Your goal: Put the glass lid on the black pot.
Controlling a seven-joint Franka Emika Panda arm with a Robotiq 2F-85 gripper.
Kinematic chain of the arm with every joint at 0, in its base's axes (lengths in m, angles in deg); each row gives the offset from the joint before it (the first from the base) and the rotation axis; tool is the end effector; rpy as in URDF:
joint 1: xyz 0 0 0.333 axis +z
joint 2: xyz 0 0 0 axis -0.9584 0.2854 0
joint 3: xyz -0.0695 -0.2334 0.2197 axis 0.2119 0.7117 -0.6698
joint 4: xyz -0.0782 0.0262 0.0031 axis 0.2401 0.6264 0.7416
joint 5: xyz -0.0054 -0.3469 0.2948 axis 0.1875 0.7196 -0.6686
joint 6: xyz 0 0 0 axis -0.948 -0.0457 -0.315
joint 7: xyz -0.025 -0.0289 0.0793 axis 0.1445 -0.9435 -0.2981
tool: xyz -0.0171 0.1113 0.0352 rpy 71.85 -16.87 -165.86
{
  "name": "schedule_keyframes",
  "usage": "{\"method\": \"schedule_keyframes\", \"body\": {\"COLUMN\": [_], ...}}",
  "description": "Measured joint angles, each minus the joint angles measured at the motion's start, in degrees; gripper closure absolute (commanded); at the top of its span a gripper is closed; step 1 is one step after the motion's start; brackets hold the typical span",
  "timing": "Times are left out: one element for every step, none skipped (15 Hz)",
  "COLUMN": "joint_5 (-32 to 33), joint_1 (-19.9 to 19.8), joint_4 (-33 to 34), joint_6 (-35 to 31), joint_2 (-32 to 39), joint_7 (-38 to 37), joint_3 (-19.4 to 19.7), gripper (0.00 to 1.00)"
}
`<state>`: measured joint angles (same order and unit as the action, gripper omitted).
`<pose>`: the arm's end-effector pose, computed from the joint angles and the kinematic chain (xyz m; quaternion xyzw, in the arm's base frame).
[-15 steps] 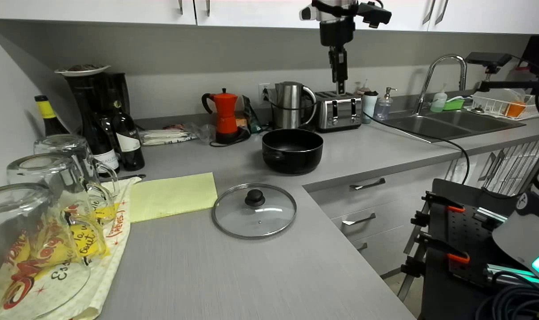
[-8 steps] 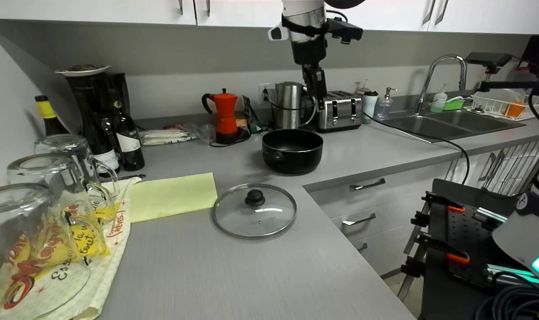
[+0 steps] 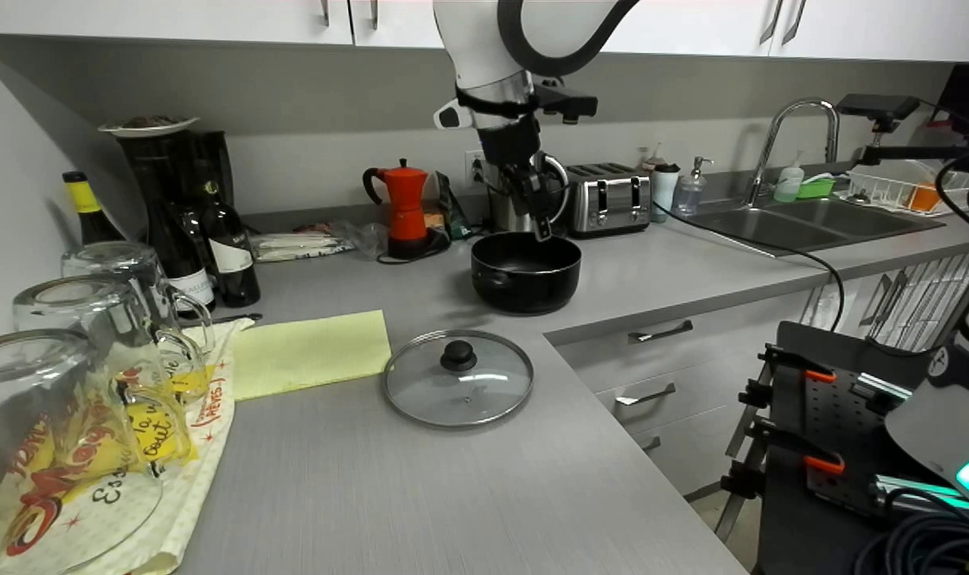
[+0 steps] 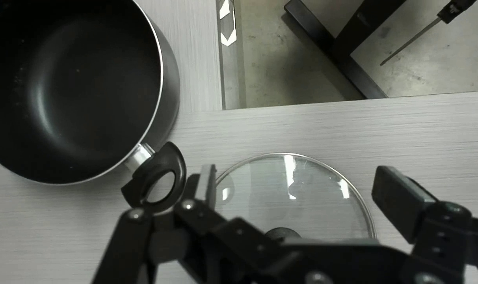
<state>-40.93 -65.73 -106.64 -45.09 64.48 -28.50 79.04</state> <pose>0.6414 0.1470 0.3284 0.8971 0.4048 -0.1237 0.1266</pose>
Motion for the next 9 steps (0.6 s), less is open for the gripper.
{"method": "schedule_keyframes", "body": {"joint_5": [0.02, 0.03, 0.03, 0.03, 0.03, 0.03, 0.03, 0.04, 0.20], "joint_1": [0.37, 0.74, 1.15, 1.54, 1.94, 2.31, 2.70, 3.03, 3.34], "joint_4": [1.16, 2.31, 3.52, 4.74, 5.98, 7.21, 8.48, 9.65, 10.79], "joint_6": [0.38, 0.76, 1.08, 1.41, 1.73, 2.07, 2.36, 2.59, 2.68], "joint_2": [1.42, 2.76, 4.10, 5.39, 6.65, 7.85, 9.08, 10.27, 11.50], "joint_7": [0.25, 0.27, 0.27, 0.27, 0.27, 0.26, 0.24, 0.23, 0.22], "joint_3": [-0.12, -0.26, -0.37, -0.48, -0.56, -0.60, -0.61, -0.61, -0.61], "gripper": [0.00, 0.00, 0.00, 0.00, 0.00, 0.00, 0.00, 0.00, 0.00]}}
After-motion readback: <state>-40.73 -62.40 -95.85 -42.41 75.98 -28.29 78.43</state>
